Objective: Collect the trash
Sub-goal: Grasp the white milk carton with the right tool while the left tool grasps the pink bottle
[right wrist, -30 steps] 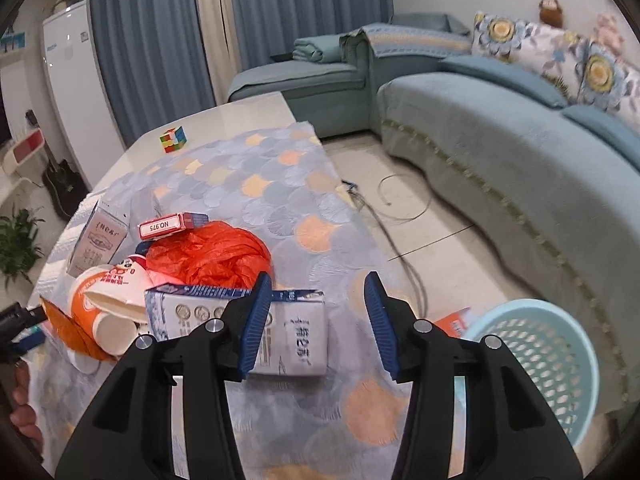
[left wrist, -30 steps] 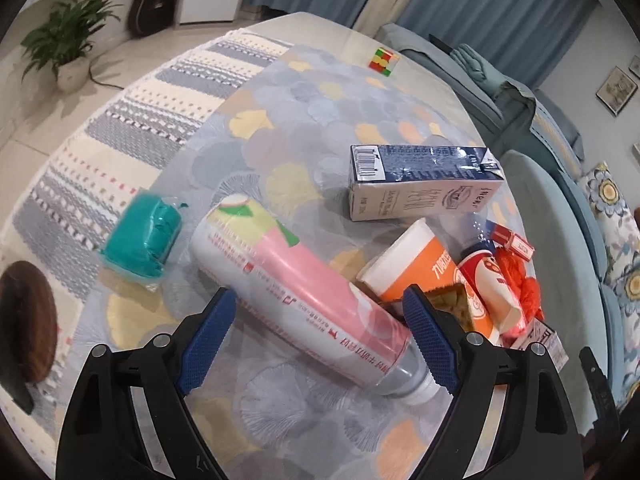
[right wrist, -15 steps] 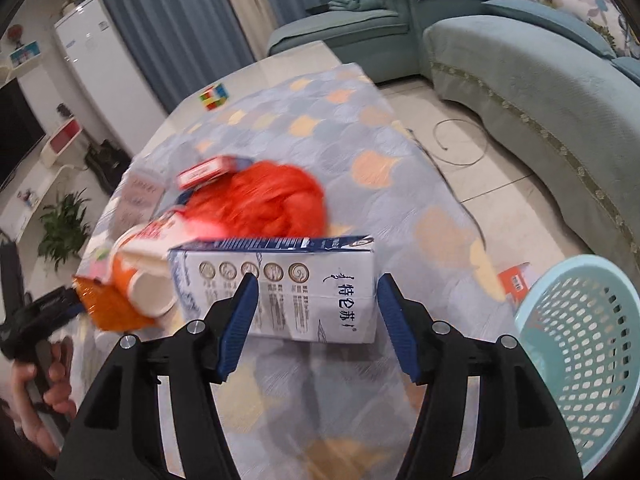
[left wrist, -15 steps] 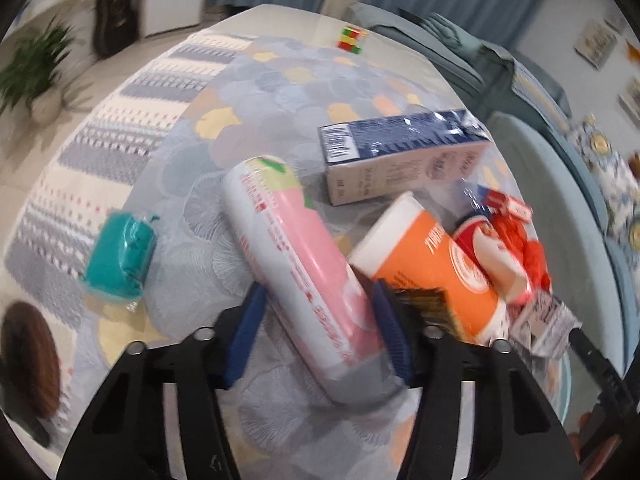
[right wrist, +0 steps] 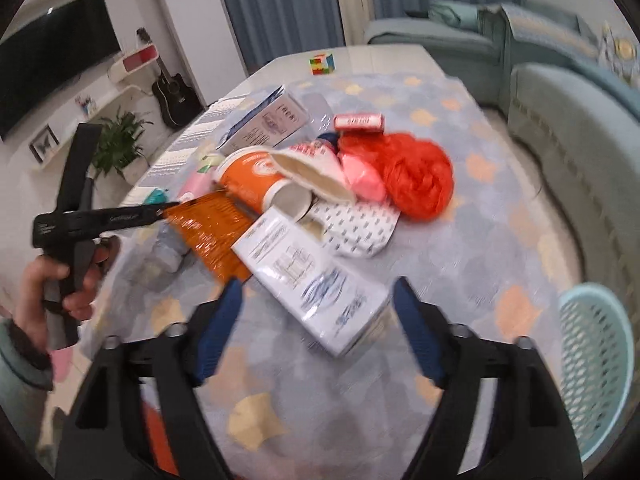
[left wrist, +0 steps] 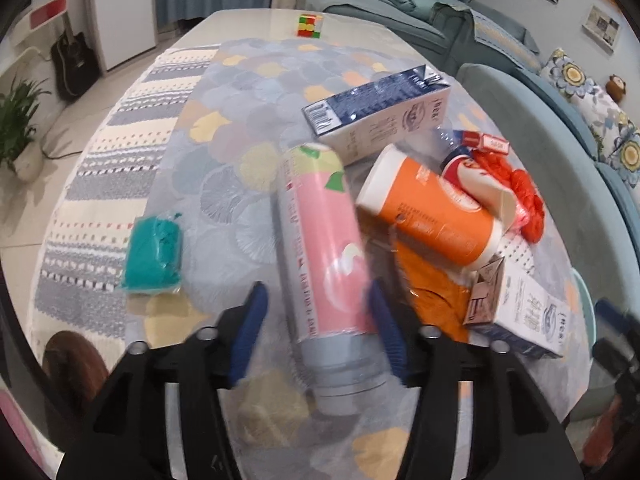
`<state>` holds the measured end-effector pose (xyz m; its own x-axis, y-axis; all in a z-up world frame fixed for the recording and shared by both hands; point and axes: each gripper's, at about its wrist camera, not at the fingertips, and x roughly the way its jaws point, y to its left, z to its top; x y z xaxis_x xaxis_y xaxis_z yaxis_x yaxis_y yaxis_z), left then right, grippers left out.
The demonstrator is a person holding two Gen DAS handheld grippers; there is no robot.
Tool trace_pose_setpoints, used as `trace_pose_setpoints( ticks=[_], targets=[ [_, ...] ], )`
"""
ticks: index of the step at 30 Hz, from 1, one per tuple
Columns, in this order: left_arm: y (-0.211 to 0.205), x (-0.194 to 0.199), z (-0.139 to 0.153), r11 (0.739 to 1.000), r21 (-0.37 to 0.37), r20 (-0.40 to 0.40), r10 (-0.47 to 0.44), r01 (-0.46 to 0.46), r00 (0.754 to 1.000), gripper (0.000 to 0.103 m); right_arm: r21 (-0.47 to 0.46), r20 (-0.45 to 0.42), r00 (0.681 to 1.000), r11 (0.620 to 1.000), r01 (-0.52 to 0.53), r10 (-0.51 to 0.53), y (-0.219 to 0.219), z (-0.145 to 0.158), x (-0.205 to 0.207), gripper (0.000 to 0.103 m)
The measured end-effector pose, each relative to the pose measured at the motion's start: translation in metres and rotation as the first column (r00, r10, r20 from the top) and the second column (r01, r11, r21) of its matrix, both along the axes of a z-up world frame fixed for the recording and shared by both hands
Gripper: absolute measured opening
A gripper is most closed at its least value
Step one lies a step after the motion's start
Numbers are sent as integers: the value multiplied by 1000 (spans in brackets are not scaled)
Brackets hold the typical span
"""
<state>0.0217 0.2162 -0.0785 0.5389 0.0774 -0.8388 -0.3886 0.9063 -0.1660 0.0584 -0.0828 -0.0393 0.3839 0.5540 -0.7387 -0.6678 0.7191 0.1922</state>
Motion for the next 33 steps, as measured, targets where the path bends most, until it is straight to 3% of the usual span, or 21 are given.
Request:
trace_pose_setpoints(
  ticks=[2, 4, 6, 8, 12, 13, 18, 22, 24, 25, 26, 33],
  targets=[
    [1, 0, -4, 1000, -22, -1, 6, -6, 1000, 62, -38, 0, 999, 999, -36, 36, 11, -3, 10, 81],
    [3, 2, -10, 998, -58, -6, 15, -15, 1000, 63, -67, -29, 994, 992, -110, 109, 24, -12, 19, 81],
    [4, 7, -14, 996, -82, -8, 22, -22, 1000, 63, -115, -3, 991, 984, -133, 134, 34, -21, 24, 81],
    [4, 12, -18, 996, -88, -14, 23, -24, 1000, 63, -99, -28, 987, 982, -158, 156, 37, -30, 34, 81],
    [2, 21, -26, 995, -95, -32, 30, -33, 999, 56, -73, -72, 981, 980, -186, 181, 38, -38, 45, 81],
    [-1, 22, -26, 996, -82, -33, 23, -26, 999, 49, -65, -84, 978, 978, -198, 192, 38, -39, 44, 81],
    [-2, 13, -26, 996, -83, -12, 30, -31, 999, 48, -83, -90, 961, 960, -269, 261, 50, -45, 33, 82],
    [1, 2, -21, 995, -91, 17, 51, -49, 999, 48, -121, -77, 965, 959, -257, 250, 60, -51, 30, 81],
    [1, -7, -13, 995, -82, 41, 55, -52, 998, 47, -153, -81, 971, 960, -233, 223, 63, -58, 32, 71],
    [0, -8, -10, 996, -79, 49, 56, -52, 997, 47, -156, -92, 971, 959, -235, 222, 63, -60, 32, 58],
    [-2, -11, -5, 996, -76, 61, 56, -52, 997, 46, -148, -99, 970, 961, -233, 220, 64, -62, 32, 54],
    [-22, -26, 36, 998, -55, 182, 2, 8, 983, 46, -27, -39, 992, 992, -122, 121, 26, -36, 8, 49]
  ],
)
